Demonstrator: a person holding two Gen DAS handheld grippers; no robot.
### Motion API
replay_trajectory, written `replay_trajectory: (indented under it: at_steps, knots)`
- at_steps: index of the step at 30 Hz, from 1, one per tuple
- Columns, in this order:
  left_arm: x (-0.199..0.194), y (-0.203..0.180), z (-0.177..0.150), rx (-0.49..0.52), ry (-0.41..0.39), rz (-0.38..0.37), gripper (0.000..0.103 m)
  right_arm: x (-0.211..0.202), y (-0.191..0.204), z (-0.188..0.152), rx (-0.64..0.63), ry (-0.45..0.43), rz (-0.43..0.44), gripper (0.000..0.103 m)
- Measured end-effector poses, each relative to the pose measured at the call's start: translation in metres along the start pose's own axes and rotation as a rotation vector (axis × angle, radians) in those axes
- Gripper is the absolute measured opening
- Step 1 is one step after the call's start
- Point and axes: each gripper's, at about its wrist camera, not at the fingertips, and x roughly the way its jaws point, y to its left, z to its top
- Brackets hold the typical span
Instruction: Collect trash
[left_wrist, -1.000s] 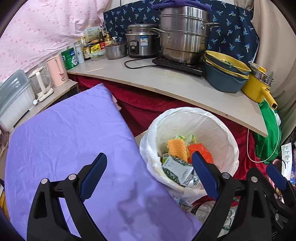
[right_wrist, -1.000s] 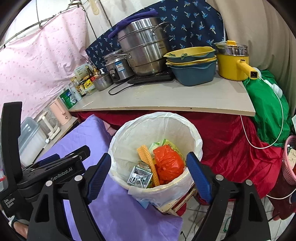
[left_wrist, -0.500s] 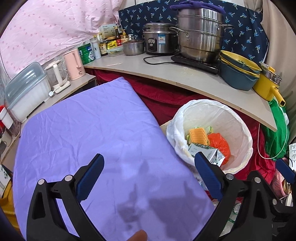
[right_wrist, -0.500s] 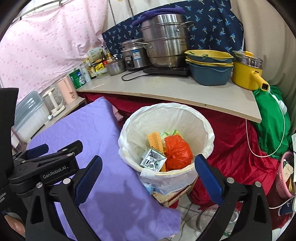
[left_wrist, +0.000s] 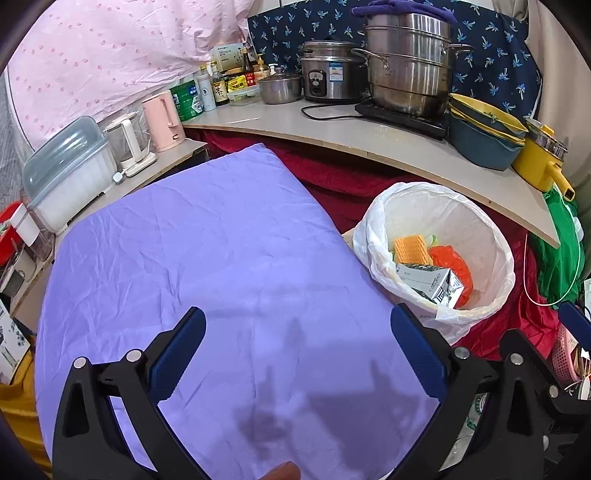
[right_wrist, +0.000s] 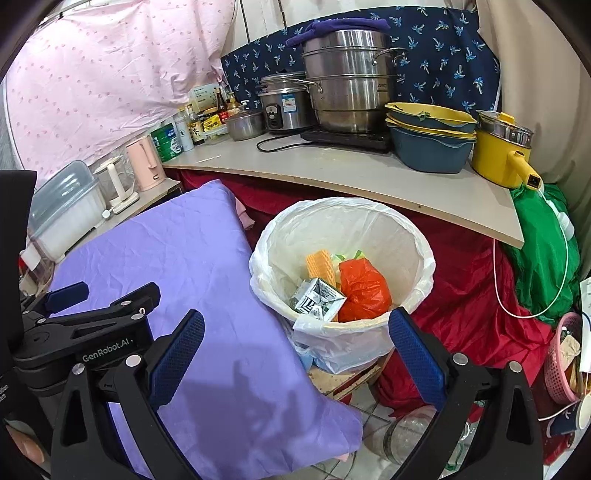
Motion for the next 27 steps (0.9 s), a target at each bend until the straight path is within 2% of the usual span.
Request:
replay_trajectory:
  at_steps: [17, 27]
  knots:
    - [-0.011, -0.013, -0.010, 0.018, 0.012, -0.056, 0.096, -0.017, -0.014, -0.009, 0.014, -0.017, -0.050, 0.096]
    - [-0.012, -0.020, -0.008, 0.017, 0.020, -0.057, 0.096, -0.018, -0.029, -0.010, 0.026, 0.000, -0.074, 0.096]
